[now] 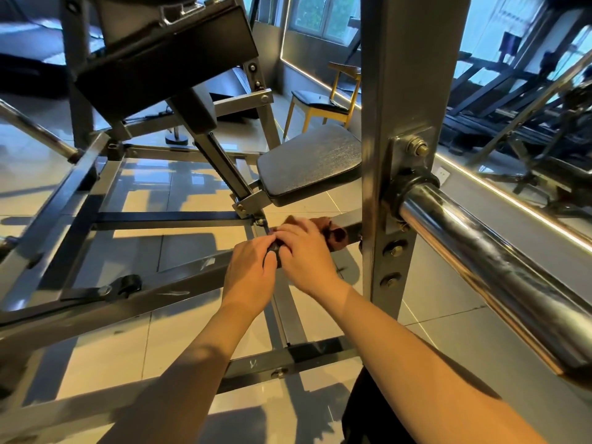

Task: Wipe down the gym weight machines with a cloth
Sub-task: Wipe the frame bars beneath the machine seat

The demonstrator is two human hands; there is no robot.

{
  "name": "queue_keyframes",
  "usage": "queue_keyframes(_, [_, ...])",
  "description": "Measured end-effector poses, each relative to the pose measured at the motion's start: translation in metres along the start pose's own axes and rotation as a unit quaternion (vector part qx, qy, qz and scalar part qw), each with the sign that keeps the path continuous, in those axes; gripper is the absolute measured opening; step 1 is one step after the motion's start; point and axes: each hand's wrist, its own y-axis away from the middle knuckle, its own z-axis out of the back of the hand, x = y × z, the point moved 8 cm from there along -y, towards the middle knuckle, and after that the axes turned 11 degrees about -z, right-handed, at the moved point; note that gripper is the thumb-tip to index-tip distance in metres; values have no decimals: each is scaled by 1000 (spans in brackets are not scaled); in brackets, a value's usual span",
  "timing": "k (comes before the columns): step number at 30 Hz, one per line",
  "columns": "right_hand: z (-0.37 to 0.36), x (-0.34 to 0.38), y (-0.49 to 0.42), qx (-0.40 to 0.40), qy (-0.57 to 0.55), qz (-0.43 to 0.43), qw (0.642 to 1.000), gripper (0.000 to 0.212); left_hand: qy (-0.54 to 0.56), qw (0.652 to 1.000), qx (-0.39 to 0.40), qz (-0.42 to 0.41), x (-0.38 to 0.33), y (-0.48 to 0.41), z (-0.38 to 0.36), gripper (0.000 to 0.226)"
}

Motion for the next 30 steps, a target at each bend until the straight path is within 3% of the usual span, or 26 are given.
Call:
queue_keyframes(4, [4, -2, 5, 27, 16, 15, 999, 38, -3, 1000, -2, -5, 0, 1, 0, 31])
queue_keyframes(9, [41, -28, -16, -14, 294, -87, 952, 42, -23, 999, 19, -12, 2, 1, -2, 31])
queue_keyframes(11, [33, -26, -21, -2, 275, -86, 958, 37, -7, 1000, 18, 0, 5, 1, -1, 33])
queue_keyframes(14, [7, -9, -18, 6, 82, -34, 996, 33, 25, 1000, 5, 8, 7, 2, 1, 34])
queue_keyframes(17, [-16, 12, -1, 53, -25, 26, 998, 42, 59, 998, -35, 10, 9, 4, 7, 30])
queue_keyframes(21, [-4, 6, 10, 39, 0, 71, 997, 46, 30, 999, -13, -22, 5, 9, 9, 31])
queue_keyframes(26, [22, -41, 3, -68, 77, -76, 992, 54, -44, 999, 2, -16, 7, 19, 11, 34])
queue_keyframes(30, [-4, -16, 12, -81, 16, -17, 996, 52, -36, 999, -28, 19, 13, 32, 22, 39])
